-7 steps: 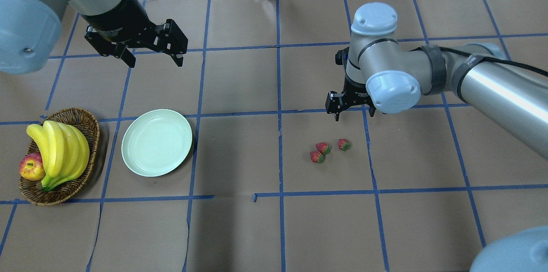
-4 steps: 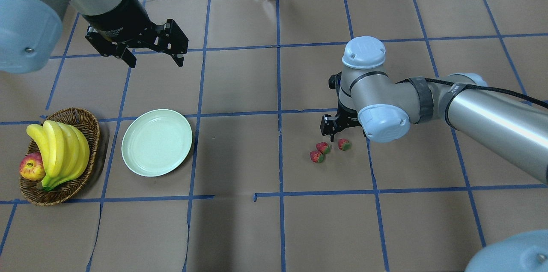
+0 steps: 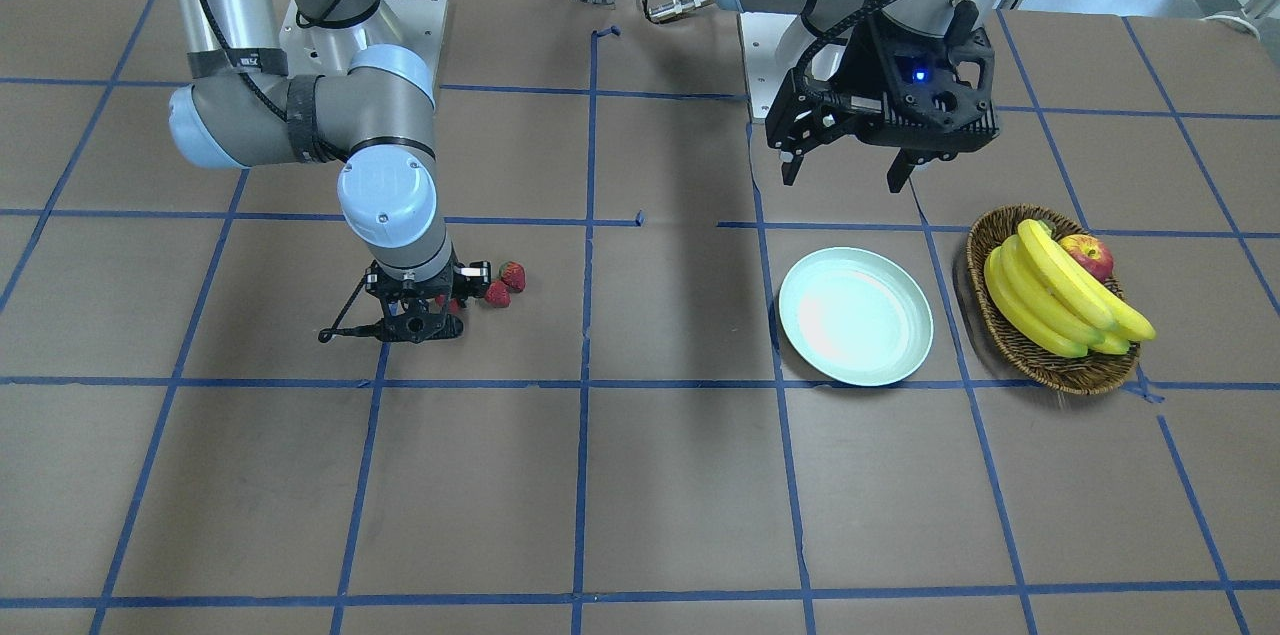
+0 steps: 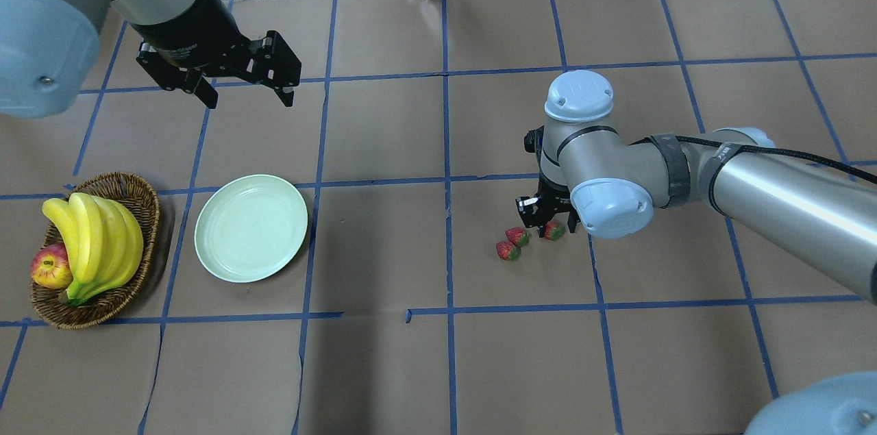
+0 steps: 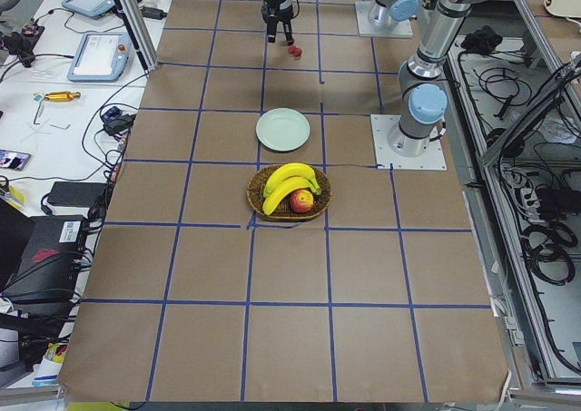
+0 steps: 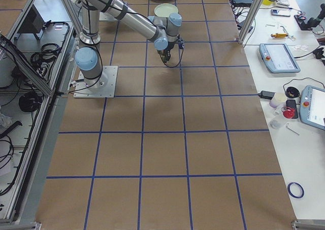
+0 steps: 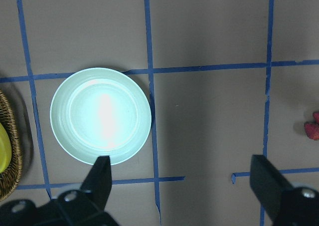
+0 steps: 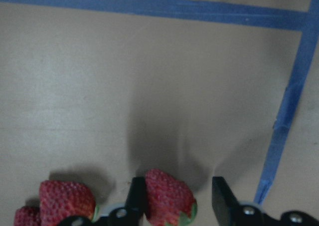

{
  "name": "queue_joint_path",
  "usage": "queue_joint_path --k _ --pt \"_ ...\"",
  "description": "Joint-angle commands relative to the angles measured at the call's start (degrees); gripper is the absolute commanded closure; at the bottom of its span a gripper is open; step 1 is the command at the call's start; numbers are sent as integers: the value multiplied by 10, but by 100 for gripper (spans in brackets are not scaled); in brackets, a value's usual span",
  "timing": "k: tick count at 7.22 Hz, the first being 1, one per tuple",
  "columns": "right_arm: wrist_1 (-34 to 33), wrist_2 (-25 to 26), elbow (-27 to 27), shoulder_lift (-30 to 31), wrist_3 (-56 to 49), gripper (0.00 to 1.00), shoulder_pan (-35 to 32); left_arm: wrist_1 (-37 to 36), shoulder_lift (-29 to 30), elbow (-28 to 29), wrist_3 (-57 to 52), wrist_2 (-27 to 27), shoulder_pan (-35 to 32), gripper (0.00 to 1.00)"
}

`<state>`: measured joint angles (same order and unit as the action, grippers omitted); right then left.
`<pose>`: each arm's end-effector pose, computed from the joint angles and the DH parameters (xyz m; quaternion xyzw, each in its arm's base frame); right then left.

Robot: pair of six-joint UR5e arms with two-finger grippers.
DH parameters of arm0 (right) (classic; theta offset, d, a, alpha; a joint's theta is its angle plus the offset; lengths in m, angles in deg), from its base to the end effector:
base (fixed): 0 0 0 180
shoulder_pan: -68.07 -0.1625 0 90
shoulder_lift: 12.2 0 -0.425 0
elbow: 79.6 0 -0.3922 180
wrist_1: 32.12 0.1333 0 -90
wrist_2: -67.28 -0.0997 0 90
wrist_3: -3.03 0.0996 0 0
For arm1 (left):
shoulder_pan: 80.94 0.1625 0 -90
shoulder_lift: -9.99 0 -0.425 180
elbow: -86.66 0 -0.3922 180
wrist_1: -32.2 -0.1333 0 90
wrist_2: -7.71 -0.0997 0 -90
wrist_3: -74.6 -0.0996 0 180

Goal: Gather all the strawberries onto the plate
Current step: 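Lower the right gripper onto the cluster of three red strawberries, then close the right gripper on one strawberry and lift it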

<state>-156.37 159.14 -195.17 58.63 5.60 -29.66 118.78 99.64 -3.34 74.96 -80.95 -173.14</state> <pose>0.1959 -0.4760 0.1718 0.0463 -0.9946 -0.0896 0.0243 -0.1546 -0.4901 0.4971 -0.0164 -0.9993 0.0326 0.0124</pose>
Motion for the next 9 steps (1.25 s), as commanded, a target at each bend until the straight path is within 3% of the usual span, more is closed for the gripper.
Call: queue_joint_path --k 1,4,5,7,9 --pt "-1 0 -9 1 1 81 0 0 -1 0 1 0 0 0" --pt "29 1 66 14 4 85 -9 0 -1 2 1 0 0 0" --pt "40 -3 86 14 39 85 -33 0 -1 2 1 0 0 0" --pt "34 -65 134 0 155 85 -104 0 -3 1 1 0 0 0" --pt "20 -74 173 -45 245 85 -185 0 -4 1 0 -1 0 0"
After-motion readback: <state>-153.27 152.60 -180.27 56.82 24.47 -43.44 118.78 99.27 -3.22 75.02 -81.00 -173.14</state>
